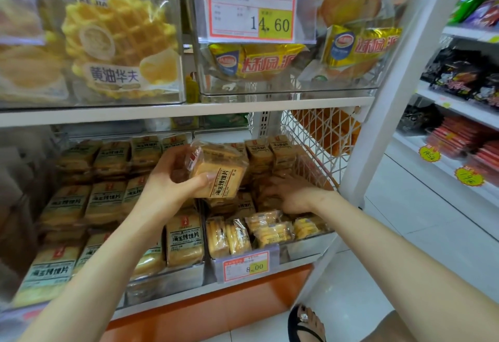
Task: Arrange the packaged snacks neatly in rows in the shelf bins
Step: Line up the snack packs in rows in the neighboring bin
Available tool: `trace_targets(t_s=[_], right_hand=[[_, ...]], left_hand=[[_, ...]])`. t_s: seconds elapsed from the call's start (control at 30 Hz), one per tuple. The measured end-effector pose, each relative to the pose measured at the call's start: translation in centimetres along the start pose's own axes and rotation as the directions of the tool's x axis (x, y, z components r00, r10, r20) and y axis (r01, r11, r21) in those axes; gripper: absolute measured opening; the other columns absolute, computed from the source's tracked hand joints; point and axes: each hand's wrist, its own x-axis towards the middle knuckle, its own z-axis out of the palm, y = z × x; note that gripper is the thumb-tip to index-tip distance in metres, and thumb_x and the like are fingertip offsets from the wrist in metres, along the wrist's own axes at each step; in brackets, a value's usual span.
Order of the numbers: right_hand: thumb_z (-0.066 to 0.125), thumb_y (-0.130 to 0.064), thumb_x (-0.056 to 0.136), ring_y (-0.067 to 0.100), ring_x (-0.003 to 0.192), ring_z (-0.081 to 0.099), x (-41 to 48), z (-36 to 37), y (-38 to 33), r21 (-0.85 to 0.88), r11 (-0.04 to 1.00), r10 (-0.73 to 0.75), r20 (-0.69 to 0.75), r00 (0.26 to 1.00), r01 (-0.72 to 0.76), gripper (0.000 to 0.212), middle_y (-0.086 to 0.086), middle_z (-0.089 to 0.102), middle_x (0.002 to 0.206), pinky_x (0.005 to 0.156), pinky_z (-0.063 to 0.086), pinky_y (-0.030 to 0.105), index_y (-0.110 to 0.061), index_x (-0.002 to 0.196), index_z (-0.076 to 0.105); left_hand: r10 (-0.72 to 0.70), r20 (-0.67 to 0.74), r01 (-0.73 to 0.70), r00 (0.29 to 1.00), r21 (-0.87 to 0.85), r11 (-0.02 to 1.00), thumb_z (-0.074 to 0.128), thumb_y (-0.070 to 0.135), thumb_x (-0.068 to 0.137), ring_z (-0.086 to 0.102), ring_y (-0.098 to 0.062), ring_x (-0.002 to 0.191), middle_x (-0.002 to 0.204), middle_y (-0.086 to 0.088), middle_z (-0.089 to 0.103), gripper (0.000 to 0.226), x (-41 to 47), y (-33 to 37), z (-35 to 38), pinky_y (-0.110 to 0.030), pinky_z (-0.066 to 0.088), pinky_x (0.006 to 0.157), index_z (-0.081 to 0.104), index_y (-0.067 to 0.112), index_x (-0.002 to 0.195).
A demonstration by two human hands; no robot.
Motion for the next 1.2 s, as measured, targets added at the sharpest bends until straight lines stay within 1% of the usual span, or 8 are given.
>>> trace_targets(t_s=[0.17,0.33,0.5,0.6,0.73,0.93,1.1,1.2], right_hand=[[0.052,-0.004,0.088,0.019,0.126,0.042,-0.8,-0.5,0.3,0.083,0.996,-0.015,-0.133,0.991,0.026,0.043,-0.012,0.041,0.142,0.099,0.037,0.027,-0.037,0.115,0.057],[0.051,-0.019,0.091,0.022,0.129,0.04,-0.3,0.4,-0.4,0.107,0.994,-0.02,-0.147,0.989,0.036,0.029,-0.01,0.043,0.141,0.101,0.03,0.026,-0.035,0.113,0.06],[0.046,0.007,0.087,0.018,0.133,0.036,-1.6,-1.5,-0.8,0.26,0.966,0.038,-0.108,0.993,-0.009,0.055,-0.007,0.04,0.144,0.105,0.031,0.025,-0.03,0.127,0.056],[0.054,-0.003,0.09,0.013,0.119,0.052,-3.2,-3.2,-1.4,0.652,0.755,0.142,-0.27,0.952,0.072,0.037,-0.006,0.057,0.127,0.099,0.04,0.022,-0.025,0.119,0.06],[0.053,-0.037,0.084,0.015,0.1,0.065,-5.2,-4.6,-3.3,0.955,0.241,0.016,-0.184,0.983,0.175,0.034,-0.001,0.068,0.109,0.088,0.051,0.028,-0.023,0.113,0.059],[0.066,-0.022,0.082,0.017,0.094,0.065,-5.8,-4.2,-3.9,0.986,0.114,-0.118,-0.104,0.988,0.118,0.029,0.001,0.068,0.099,0.075,0.055,0.027,-0.017,0.11,0.056],[0.055,-0.02,0.09,0.018,0.085,0.065,-5.6,-4.1,-3.3,0.988,0.094,0.025,-0.124,0.992,0.121,0.017,0.008,0.067,0.095,0.065,0.054,0.027,-0.012,0.105,0.056],[0.047,-0.018,0.094,0.021,0.082,0.066,-5.7,-4.2,-2.6,0.995,-0.025,0.101,-0.093,0.991,0.096,0.02,0.012,0.069,0.094,0.063,0.054,0.025,-0.007,0.107,0.058]], left_hand=[[0.021,0.007,-0.021,1.0,-0.008,1.0,0.081,0.047,0.056,0.049,0.007,0.093,0.099,0.025,0.052,0.056,-0.3,0.2,-0.3,-0.018,0.039,0.079,0.043,0.05,0.097],[0.015,0.019,-0.015,1.0,-0.03,0.999,0.08,0.047,0.058,0.058,-0.004,0.096,0.105,0.014,0.061,0.065,-0.5,-0.1,-0.4,-0.02,0.044,0.077,0.046,0.04,0.113],[0.0,0.082,0.006,0.997,-0.068,0.998,0.076,0.044,0.061,0.062,-0.009,0.099,0.109,0.008,0.064,0.067,-0.5,-0.5,-0.5,-0.022,0.047,0.078,0.049,0.034,0.121],[0.014,0.147,-0.003,0.989,-0.081,0.997,0.077,0.049,0.051,0.064,-0.002,0.093,0.105,0.013,0.066,0.068,-0.5,-0.4,-0.3,-0.014,0.049,0.071,0.052,0.043,0.113],[0.033,0.256,-0.018,0.966,-0.062,0.998,0.071,0.054,0.047,0.062,0.005,0.095,0.1,0.021,0.068,0.069,-0.4,-0.3,0.5,-0.007,0.048,0.071,0.053,0.046,0.113],[-0.002,0.191,0.018,0.982,-0.085,0.996,0.086,0.039,0.052,0.063,0.001,0.093,0.108,0.013,0.063,0.071,-0.4,0.0,1.9,-0.011,0.049,0.07,0.055,0.035,0.116],[-0.106,0.114,0.12,0.988,-0.13,0.984,0.075,0.022,0.068,0.067,0.0,0.069,0.095,0.001,0.063,0.039,-0.1,-0.1,2.1,-0.011,0.05,0.056,0.061,0.016,0.104],[-0.127,0.108,0.14,0.986,-0.128,0.982,0.075,0.021,0.066,0.068,-0.008,0.07,0.09,-0.005,0.067,0.037,0.0,-0.2,1.3,-0.013,0.051,0.056,0.061,0.012,0.099]])
